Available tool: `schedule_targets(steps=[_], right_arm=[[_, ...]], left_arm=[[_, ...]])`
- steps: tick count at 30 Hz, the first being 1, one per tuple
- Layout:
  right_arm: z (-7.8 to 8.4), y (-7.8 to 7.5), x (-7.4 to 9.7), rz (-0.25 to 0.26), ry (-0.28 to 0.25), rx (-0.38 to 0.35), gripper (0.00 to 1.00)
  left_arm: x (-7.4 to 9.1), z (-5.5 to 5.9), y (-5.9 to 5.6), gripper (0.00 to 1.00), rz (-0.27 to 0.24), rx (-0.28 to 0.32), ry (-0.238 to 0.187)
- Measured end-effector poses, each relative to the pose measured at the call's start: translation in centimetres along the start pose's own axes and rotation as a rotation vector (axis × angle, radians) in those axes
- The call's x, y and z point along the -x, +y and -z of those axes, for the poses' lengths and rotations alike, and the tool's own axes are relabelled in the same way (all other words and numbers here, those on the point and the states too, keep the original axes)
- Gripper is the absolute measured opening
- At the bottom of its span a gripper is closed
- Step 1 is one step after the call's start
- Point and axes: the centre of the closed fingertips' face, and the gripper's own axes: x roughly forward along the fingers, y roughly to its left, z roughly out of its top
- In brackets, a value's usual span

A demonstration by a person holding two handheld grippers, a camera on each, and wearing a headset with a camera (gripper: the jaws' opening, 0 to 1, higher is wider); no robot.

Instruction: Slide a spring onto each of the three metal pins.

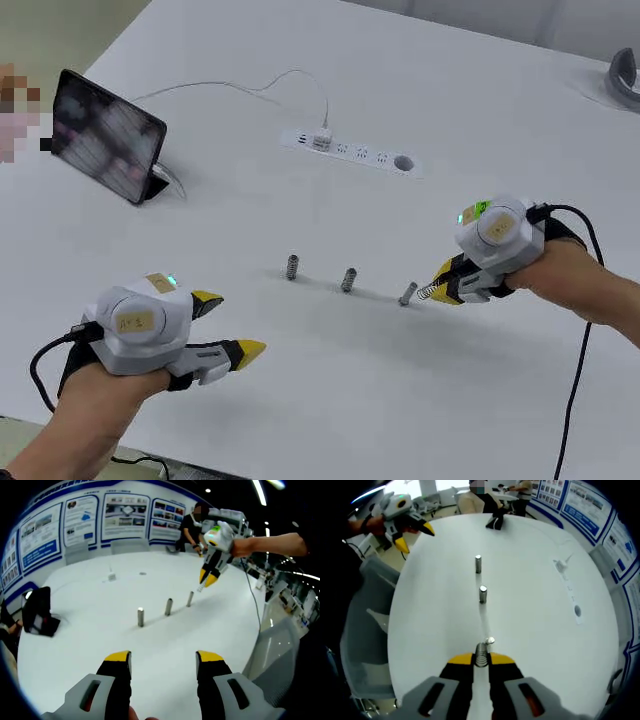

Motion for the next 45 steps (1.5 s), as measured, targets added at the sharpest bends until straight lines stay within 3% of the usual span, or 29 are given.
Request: schedule_targets(steps=[11, 24, 45], right_arm=[[-0.2, -1.6, -0.5, 0.007, -0.005, -0.023, 0.12], [-0.8, -1.6, -2.0, -0.021, 0.006, -0.018, 0.12], [-0.6, -1.4, -4.0, -0.052, 0.038, 0.009, 0.12]], left_arm=[[-0.3, 0.1, -0.1, 0.53, 0.007, 0.004, 0.004], [0.0, 0.1, 0.3, 0.52, -0.002, 0.013, 0.006], [0.0, 0.5, 0.1, 0.52, 0.0, 0.024, 0.007]])
